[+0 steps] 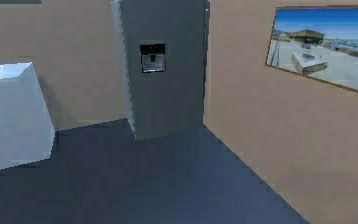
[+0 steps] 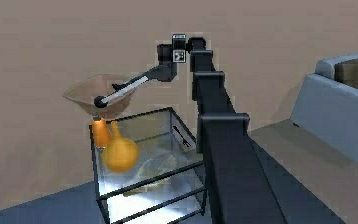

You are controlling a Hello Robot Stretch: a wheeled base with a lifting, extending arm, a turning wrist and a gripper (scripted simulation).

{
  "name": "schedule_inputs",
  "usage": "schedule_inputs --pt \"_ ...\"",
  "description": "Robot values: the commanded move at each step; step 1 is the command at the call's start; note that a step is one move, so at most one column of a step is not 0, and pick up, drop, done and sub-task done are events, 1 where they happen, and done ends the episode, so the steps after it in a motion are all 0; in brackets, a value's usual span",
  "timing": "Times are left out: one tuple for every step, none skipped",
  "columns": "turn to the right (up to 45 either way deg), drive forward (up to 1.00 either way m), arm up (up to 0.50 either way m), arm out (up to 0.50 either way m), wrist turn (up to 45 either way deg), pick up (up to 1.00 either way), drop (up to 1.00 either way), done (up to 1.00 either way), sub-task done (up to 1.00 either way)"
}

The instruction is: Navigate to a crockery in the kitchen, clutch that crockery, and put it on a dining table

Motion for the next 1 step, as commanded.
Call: schedule_inputs --pt "0.0 0.00 0.00 0.00 -45.0 0.00 0.00 0.00 0.00"
